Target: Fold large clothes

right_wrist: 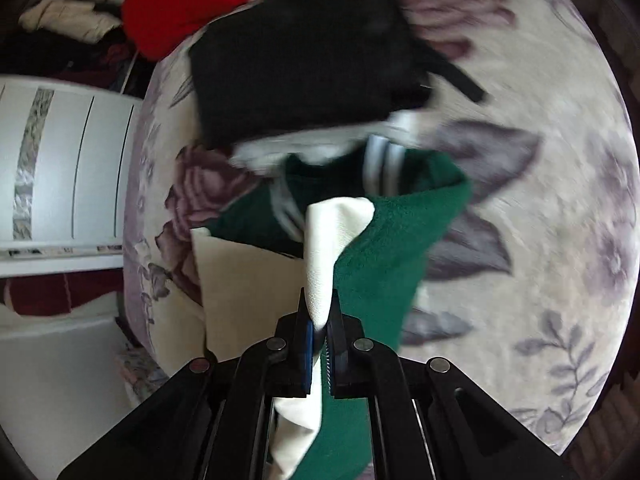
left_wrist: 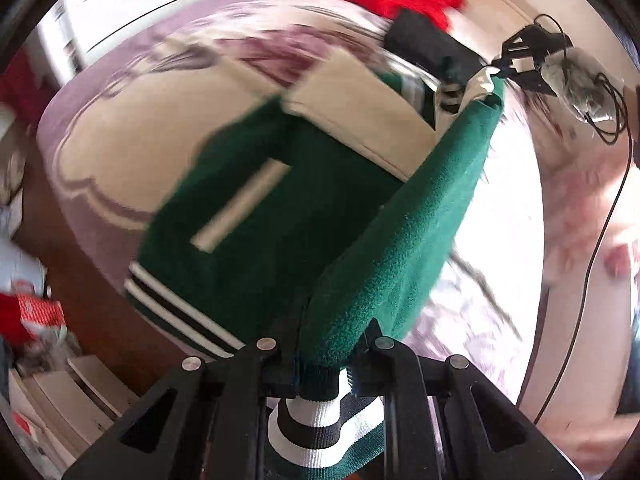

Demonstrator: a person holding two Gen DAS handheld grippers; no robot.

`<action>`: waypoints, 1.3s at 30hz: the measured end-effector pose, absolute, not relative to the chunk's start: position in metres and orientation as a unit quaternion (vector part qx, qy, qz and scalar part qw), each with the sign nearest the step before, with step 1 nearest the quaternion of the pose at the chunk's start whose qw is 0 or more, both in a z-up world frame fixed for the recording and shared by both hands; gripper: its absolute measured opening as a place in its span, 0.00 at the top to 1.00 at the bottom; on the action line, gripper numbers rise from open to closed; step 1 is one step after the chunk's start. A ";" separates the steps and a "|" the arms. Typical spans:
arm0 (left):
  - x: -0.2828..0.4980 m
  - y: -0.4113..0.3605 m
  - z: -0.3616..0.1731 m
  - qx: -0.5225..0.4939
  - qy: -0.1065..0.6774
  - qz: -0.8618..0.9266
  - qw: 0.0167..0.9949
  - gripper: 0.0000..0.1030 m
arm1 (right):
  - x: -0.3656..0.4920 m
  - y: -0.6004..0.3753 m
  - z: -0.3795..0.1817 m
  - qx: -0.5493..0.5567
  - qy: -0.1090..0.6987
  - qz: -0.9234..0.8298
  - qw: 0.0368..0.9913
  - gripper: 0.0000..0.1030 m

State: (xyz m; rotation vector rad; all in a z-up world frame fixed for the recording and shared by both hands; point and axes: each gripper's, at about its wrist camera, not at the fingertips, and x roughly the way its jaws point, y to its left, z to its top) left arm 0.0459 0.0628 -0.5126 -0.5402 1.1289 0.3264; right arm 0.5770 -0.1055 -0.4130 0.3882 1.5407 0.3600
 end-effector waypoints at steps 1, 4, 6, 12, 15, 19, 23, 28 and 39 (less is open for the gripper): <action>0.042 0.084 -0.517 -0.268 0.522 0.161 0.793 0.88 | 0.581 -0.069 -0.410 0.162 0.690 0.164 0.687 0.95; 0.037 0.136 -0.540 -0.309 0.521 0.175 0.776 0.88 | 0.590 0.034 -0.414 0.120 0.694 0.166 0.690 0.95; 0.037 0.165 -0.562 -0.318 0.526 0.184 0.767 0.88 | 0.592 0.100 -0.428 0.074 0.697 0.159 0.695 0.95; 0.037 0.235 -0.628 -0.373 0.536 0.204 0.729 0.88 | 0.595 0.229 -0.510 0.013 0.714 0.096 0.694 0.95; 0.036 0.249 -0.651 -0.399 0.545 0.190 0.712 0.87 | 0.598 0.250 -0.545 0.003 0.721 0.073 0.689 0.95; 0.024 0.261 -0.655 -0.456 0.543 0.142 0.691 0.80 | 0.599 0.248 -0.562 0.024 0.745 0.086 0.661 0.85; 0.007 0.278 -0.644 -0.493 0.545 0.120 0.668 0.58 | 0.593 0.230 -0.539 0.107 0.761 0.187 0.611 0.28; -0.019 0.295 -0.624 -0.522 0.527 0.143 0.655 0.43 | 0.534 0.173 -0.493 0.152 0.742 0.248 0.604 0.23; -0.035 0.181 -0.676 -0.654 0.525 0.128 0.529 0.43 | 0.268 0.009 -0.560 0.200 0.815 0.160 0.519 0.23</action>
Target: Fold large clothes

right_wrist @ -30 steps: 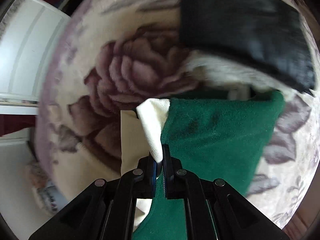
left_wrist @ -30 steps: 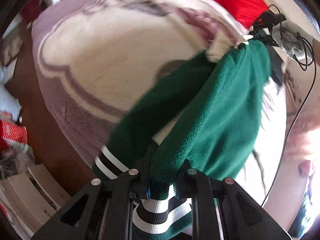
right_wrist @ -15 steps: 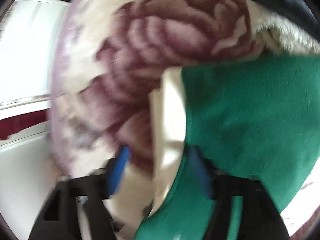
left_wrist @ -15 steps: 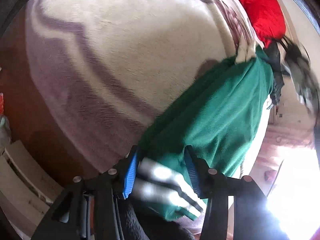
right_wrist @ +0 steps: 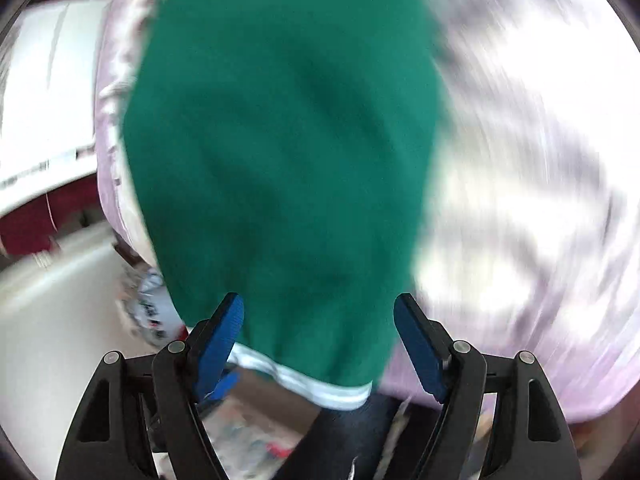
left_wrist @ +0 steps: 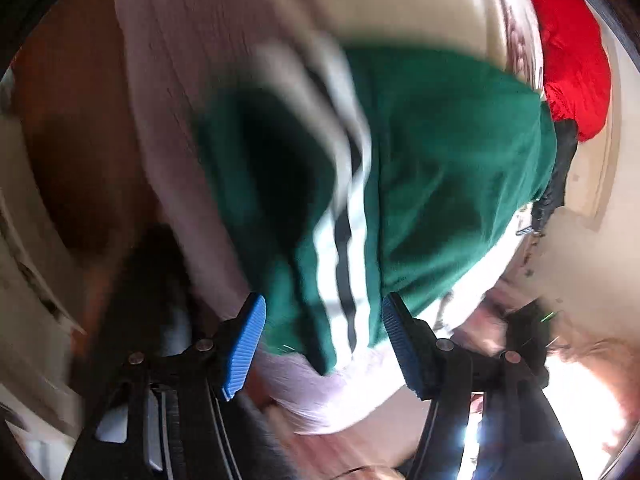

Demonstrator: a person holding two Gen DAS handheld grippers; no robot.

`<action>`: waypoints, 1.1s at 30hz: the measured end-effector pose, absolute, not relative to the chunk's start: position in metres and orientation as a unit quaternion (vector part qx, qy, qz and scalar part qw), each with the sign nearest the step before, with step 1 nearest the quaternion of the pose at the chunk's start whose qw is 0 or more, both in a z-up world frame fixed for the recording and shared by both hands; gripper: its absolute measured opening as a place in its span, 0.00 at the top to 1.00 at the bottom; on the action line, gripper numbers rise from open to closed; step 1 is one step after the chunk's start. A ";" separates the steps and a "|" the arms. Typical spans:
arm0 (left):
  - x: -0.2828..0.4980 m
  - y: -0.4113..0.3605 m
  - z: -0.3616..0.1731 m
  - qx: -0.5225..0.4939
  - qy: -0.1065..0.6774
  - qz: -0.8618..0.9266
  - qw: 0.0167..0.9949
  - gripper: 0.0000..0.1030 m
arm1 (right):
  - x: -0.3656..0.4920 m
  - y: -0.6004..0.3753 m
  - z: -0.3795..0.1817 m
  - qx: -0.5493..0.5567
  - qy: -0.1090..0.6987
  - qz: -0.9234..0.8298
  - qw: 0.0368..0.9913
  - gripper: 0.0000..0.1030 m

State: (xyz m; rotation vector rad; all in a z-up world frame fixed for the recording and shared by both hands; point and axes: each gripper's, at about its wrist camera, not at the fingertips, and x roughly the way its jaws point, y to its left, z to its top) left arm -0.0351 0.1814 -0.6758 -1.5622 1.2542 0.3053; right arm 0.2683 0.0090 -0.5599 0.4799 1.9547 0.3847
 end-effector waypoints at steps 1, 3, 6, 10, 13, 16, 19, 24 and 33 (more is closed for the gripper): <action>-0.029 0.169 -0.686 -0.656 0.529 0.123 0.523 0.43 | 0.244 -0.003 -0.572 0.220 0.821 0.145 0.507 0.23; -0.014 0.150 -0.704 -0.677 0.519 0.120 0.508 0.43 | 0.210 -0.022 -0.588 0.245 0.821 0.113 0.503 0.23; -0.001 0.139 -0.707 -0.674 0.499 0.159 0.521 0.44 | 0.176 -0.039 -0.601 0.272 0.814 0.082 0.506 0.23; 0.000 0.133 -0.678 -0.662 0.443 0.138 0.588 0.85 | 0.149 -0.041 -0.607 0.303 0.805 0.100 0.499 0.23; -0.008 0.141 -0.657 -0.699 0.360 0.044 0.616 0.87 | 0.138 -0.031 -0.608 0.324 0.796 0.131 0.494 0.23; -0.021 0.157 -0.660 -0.749 0.279 -0.034 0.600 0.87 | 0.132 -0.015 -0.617 0.392 0.776 0.158 0.468 0.23; -0.041 0.167 -0.689 -0.798 0.229 -0.038 0.556 0.87 | 0.122 -0.007 -0.639 0.482 0.760 0.163 0.405 0.23; -0.068 0.170 -0.719 -0.700 0.419 0.070 0.574 0.87 | 0.092 0.001 -0.666 0.524 0.768 0.107 0.352 0.23; -0.110 0.250 -0.659 -0.661 0.425 0.134 0.604 0.54 | 0.097 0.007 -0.642 0.476 0.777 0.145 0.387 0.23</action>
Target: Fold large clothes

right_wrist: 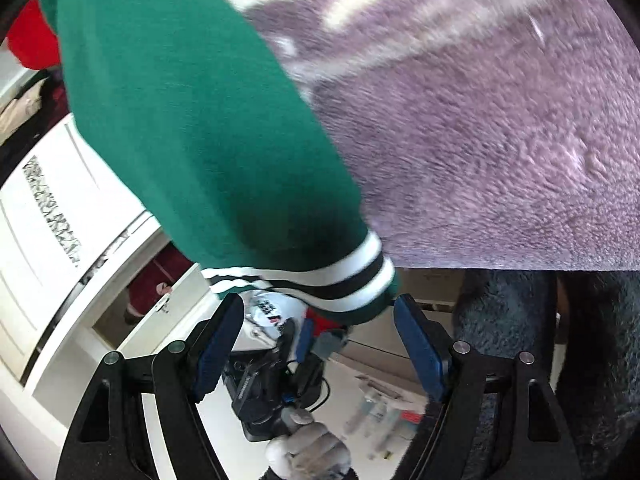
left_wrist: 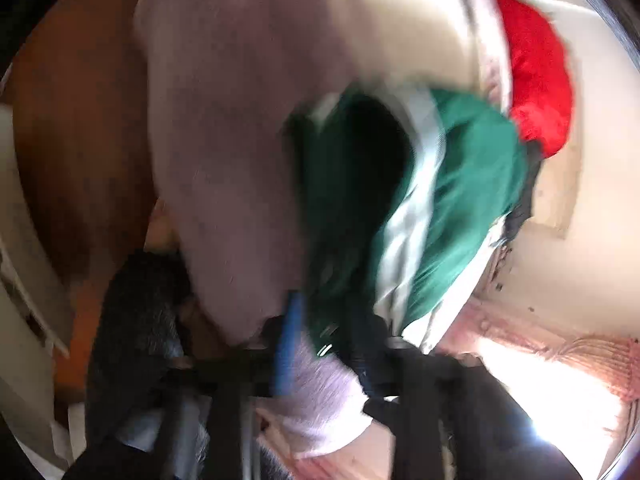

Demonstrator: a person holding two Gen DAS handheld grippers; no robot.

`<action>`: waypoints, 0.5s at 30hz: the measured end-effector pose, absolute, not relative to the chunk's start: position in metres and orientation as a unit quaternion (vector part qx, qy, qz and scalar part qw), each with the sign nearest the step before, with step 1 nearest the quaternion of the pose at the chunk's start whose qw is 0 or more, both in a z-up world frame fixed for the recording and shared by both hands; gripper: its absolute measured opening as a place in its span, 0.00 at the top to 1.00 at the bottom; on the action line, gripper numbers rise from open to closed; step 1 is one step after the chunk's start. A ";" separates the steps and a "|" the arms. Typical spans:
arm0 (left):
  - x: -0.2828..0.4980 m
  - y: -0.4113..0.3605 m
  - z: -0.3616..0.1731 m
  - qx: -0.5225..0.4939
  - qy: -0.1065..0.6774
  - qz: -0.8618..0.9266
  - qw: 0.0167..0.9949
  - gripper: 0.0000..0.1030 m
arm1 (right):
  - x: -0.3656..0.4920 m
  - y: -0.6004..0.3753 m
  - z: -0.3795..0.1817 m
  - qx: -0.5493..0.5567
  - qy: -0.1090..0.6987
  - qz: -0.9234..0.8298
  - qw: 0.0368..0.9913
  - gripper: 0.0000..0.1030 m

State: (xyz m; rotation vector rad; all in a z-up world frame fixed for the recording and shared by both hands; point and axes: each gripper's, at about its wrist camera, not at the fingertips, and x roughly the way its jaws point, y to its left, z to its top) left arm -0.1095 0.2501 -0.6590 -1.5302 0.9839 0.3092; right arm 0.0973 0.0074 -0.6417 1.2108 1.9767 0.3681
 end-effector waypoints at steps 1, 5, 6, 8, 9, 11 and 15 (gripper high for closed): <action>-0.104 0.259 -0.651 -0.659 0.409 0.133 0.618 0.30 | 0.100 0.009 -0.641 0.473 0.777 0.147 0.388 0.23; -0.063 0.297 -0.646 -0.627 0.407 0.166 0.643 0.27 | 0.103 0.018 -0.646 0.446 0.791 0.140 0.394 0.23; -0.055 0.306 -0.650 -0.615 0.415 0.180 0.646 0.27 | 0.103 0.024 -0.648 0.437 0.796 0.137 0.395 0.23; -0.030 0.311 -0.655 -0.588 0.433 0.216 0.648 0.34 | 0.110 0.033 -0.648 0.423 0.801 0.138 0.401 0.24; -0.022 0.313 -0.654 -0.567 0.442 0.239 0.652 0.48 | 0.108 0.038 -0.648 0.416 0.800 0.138 0.410 0.40; -0.020 0.312 -0.651 -0.542 0.447 0.250 0.666 0.91 | 0.104 0.047 -0.641 0.389 0.800 0.136 0.437 0.80; -0.031 0.275 -0.646 -0.502 0.455 0.243 0.694 0.91 | 0.091 0.057 -0.622 0.376 0.800 0.114 0.454 0.95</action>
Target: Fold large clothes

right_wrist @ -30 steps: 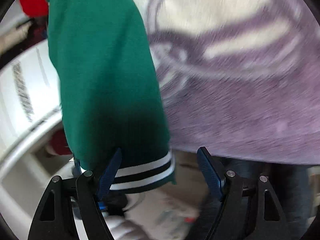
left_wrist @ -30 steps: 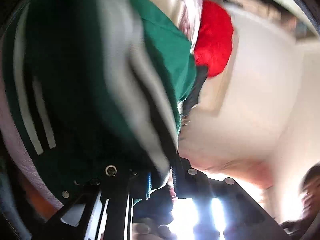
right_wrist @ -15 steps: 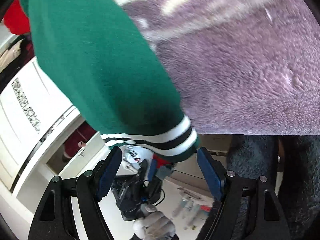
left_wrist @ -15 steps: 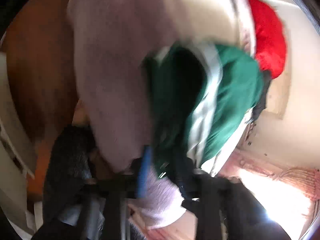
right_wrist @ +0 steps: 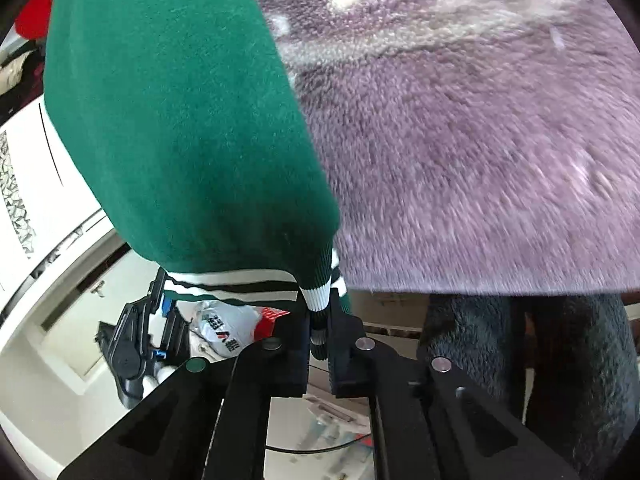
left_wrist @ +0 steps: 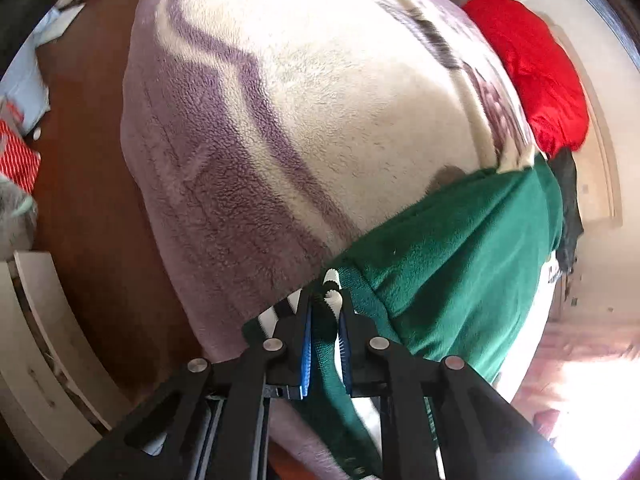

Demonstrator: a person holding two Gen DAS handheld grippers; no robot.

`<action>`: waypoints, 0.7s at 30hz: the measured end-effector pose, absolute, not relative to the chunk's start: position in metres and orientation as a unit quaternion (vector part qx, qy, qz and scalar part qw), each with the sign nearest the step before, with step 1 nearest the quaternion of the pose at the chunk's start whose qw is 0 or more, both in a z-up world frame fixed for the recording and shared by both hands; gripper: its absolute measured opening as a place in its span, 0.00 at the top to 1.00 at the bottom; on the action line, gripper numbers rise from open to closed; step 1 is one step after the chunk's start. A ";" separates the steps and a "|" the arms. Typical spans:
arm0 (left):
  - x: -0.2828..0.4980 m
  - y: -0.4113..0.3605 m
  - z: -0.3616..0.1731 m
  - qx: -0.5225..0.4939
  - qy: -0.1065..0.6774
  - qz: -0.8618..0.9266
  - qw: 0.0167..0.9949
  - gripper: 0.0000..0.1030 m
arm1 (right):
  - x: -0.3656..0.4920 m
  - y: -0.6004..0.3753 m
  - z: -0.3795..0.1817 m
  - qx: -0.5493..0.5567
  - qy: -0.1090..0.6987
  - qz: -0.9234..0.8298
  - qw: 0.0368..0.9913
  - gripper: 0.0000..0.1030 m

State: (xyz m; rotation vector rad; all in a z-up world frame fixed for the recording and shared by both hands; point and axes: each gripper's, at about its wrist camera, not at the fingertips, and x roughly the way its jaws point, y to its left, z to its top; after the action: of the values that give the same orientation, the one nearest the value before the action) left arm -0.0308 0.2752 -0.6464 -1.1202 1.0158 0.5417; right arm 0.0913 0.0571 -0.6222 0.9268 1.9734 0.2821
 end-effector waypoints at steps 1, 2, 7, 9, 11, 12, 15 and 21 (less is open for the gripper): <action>-0.027 0.262 -0.656 -0.503 0.460 0.243 0.690 0.91 | 0.093 0.061 -0.615 0.359 0.801 0.119 0.465 0.95; -0.030 0.266 -0.664 -0.512 0.462 0.243 0.682 0.90 | 0.092 0.064 -0.613 0.351 0.804 0.117 0.466 0.95; -0.035 0.281 -0.681 -0.549 0.487 0.235 0.637 0.87 | 0.095 0.089 -0.638 0.322 0.832 0.097 0.441 0.94; -0.031 0.283 -0.661 -0.548 0.499 0.220 0.634 0.87 | 0.103 0.104 -0.636 0.298 0.847 0.112 0.426 0.82; -0.025 0.279 -0.628 -0.526 0.511 0.204 0.649 0.78 | 0.113 0.110 -0.623 0.301 0.849 0.134 0.413 0.62; -0.027 0.276 -0.616 -0.512 0.520 0.201 0.653 0.75 | 0.118 0.108 -0.612 0.310 0.842 0.151 0.415 0.44; -0.007 0.271 -0.570 -0.476 0.525 0.174 0.683 0.46 | 0.134 0.095 -0.580 0.331 0.818 0.163 0.440 0.35; 0.098 0.264 -0.537 -0.407 0.519 0.099 0.745 0.41 | 0.180 0.067 -0.530 0.359 0.772 0.144 0.504 0.35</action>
State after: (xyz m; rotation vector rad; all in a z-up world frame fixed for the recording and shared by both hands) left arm 0.0981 0.2642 -0.5373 -0.8918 1.1353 0.2157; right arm 0.1805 0.0672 -0.5296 0.8664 1.8631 0.3483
